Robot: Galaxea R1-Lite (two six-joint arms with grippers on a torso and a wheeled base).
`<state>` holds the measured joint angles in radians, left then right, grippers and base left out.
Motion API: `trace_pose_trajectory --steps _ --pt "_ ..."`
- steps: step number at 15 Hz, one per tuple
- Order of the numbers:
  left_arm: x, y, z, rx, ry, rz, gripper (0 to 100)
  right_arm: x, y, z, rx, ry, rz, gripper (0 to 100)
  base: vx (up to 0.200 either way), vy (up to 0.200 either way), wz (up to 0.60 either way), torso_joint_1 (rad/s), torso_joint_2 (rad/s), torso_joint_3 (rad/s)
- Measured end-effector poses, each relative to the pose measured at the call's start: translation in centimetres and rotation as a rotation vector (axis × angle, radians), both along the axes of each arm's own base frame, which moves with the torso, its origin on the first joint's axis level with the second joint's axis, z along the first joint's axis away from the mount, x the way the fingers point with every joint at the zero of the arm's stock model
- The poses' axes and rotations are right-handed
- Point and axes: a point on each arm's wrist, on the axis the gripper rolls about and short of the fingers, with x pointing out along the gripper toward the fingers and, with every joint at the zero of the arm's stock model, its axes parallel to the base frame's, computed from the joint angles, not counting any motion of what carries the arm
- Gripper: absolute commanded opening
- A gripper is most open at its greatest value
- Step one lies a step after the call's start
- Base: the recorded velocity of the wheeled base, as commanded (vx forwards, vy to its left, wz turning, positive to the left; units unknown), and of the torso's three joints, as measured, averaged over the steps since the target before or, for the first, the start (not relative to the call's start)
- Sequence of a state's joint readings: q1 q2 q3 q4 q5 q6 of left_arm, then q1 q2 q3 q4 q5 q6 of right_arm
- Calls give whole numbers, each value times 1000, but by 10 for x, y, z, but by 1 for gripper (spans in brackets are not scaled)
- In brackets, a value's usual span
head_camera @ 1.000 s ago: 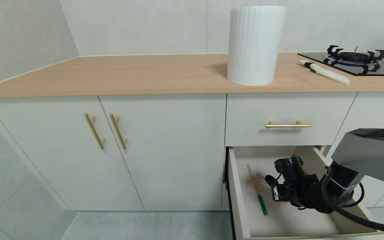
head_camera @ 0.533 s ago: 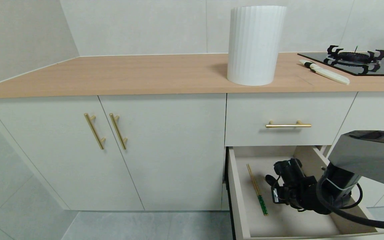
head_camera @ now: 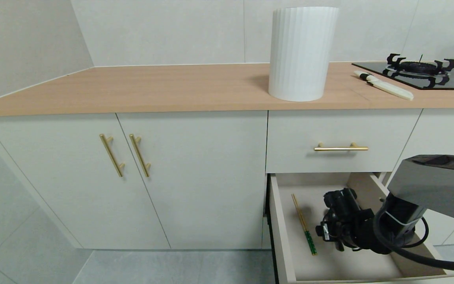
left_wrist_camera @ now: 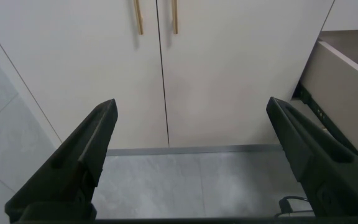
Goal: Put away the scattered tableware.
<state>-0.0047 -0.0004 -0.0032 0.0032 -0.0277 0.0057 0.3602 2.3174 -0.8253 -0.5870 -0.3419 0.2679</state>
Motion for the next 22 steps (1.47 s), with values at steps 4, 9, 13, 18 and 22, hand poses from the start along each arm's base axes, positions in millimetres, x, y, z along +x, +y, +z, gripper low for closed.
trace_pose_trajectory --steps 4,9,13,18,22 --pt "0 0 0 0 0 0 100 0 0 1 1 -2 0 100 0 0 0 0 0 0" --pt "0 0 0 0 0 0 100 -3 -4 18 12 -29 -7 100 0 0 0 0 0 0" --pt "0 0 0 0 0 0 100 -20 -12 65 31 -56 -3 100 0 0 0 0 0 0" --pt "0 0 0 0 0 0 100 -62 -22 129 90 26 74 100 0 0 0 0 0 0" --pt "0 0 0 0 0 0 100 -92 -25 164 134 98 171 100 0 0 0 0 0 0"
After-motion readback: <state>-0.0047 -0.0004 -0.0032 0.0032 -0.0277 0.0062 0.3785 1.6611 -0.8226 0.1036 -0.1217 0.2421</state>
